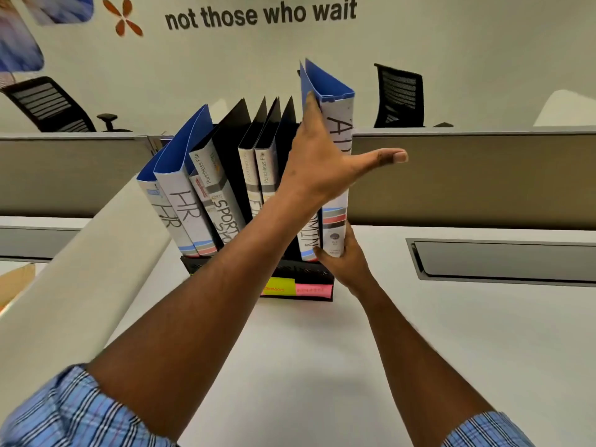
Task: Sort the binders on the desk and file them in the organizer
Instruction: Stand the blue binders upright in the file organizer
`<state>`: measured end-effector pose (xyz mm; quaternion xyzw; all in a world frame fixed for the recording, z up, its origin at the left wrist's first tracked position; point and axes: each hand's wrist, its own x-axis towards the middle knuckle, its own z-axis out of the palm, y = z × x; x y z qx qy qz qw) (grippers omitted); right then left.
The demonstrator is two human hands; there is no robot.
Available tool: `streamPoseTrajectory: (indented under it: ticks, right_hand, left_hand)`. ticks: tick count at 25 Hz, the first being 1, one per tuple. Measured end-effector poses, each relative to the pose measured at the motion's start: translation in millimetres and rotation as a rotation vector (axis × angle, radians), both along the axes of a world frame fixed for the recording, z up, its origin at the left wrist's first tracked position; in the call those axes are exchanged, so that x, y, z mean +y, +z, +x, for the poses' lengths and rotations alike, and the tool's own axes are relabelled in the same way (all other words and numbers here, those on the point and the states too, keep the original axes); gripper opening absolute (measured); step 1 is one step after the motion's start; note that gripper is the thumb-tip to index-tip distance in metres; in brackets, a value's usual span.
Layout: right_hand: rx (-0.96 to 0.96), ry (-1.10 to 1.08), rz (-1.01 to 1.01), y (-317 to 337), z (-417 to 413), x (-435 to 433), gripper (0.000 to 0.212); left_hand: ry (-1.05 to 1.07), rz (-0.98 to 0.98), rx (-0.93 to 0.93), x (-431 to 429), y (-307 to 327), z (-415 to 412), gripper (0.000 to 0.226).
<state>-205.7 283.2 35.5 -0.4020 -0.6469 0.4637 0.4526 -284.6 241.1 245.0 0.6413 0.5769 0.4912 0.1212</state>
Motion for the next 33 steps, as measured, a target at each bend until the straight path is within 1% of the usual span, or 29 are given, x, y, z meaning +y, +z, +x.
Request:
streamPoseTrajectory:
  ticks: [2, 3, 6, 7, 10, 13, 15, 17, 19, 21, 23, 24, 26, 27, 29, 31, 33]
  right_hand:
    - [0.027, 0.012, 0.009, -5.1, -0.6, -1.4, 0.073]
    - [0.027, 0.026, 0.002, -7.1, 0.4, -0.6, 0.072]
    - [-0.004, 0.020, -0.021, -22.0, 2.4, -1.9, 0.063]
    - [0.005, -0.008, -0.019, -27.5, 1.4, -4.5, 0.061]
    - [0.035, -0.136, -0.002, -37.6, -8.1, -11.5, 0.060]
    - [0.031, -0.293, -0.010, -43.7, -21.8, -22.4, 0.056]
    - [0.033, -0.368, -0.034, -45.9, -28.4, -27.9, 0.056]
    - [0.056, -0.376, -0.058, -45.6, -30.3, -29.5, 0.054]
    - [0.070, -0.363, -0.061, -44.2, -28.9, -28.5, 0.048]
    - [0.083, -0.361, -0.061, -42.5, -27.7, -27.9, 0.042]
    - [0.095, -0.367, -0.078, -40.6, -28.3, -27.7, 0.039]
    - [0.094, -0.369, -0.089, -39.6, -28.8, -27.4, 0.038]
    - [0.083, -0.367, -0.105, -37.7, -28.9, -26.9, 0.037]
    - [0.083, -0.364, -0.106, -37.4, -28.9, -27.1, 0.036]
    - [0.087, -0.355, -0.099, -37.6, -27.6, -26.6, 0.036]
    - [0.084, -0.334, -0.103, -37.1, -25.3, -25.3, 0.036]
    - [0.075, -0.308, -0.112, -35.9, -23.0, -24.1, 0.037]
  left_hand:
    - [0.065, 0.027, 0.006, 4.9, -0.1, 2.5, 0.131]
    - [0.099, 0.029, 0.010, 7.5, -0.1, 3.3, 0.125]
    - [0.198, 0.098, 0.058, 17.2, 2.4, 4.8, 0.091]
    - [0.214, 0.119, 0.084, 19.5, 2.8, 4.8, 0.086]
    - [0.175, 0.110, 0.151, 25.8, 1.9, 4.5, 0.090]
    - [0.149, 0.119, 0.154, 28.4, 2.1, 3.3, 0.092]
    - [0.158, 0.114, 0.157, 27.3, 0.5, 1.0, 0.098]
    - [0.190, 0.087, 0.168, 23.6, -5.4, -5.6, 0.105]
    - [0.266, 0.028, 0.182, 16.5, -18.3, -12.7, 0.113]
    - [0.319, -0.089, 0.104, 5.5, -40.6, -15.7, 0.119]
    - [0.318, -0.206, -0.022, -2.6, -65.1, -17.7, 0.112]
    - [0.304, -0.247, -0.086, -3.1, -76.2, -20.4, 0.102]
    - [0.262, -0.281, -0.169, -0.1, -88.6, -27.7, 0.083]
    - [0.233, -0.279, -0.193, 1.9, -90.4, -31.3, 0.081]
    - [0.165, -0.271, -0.191, 6.2, -92.9, -37.9, 0.081]
    - [0.092, -0.275, -0.139, 10.2, -92.5, -43.0, 0.080]
    - [0.034, -0.312, -0.068, 15.1, -88.8, -47.0, 0.090]
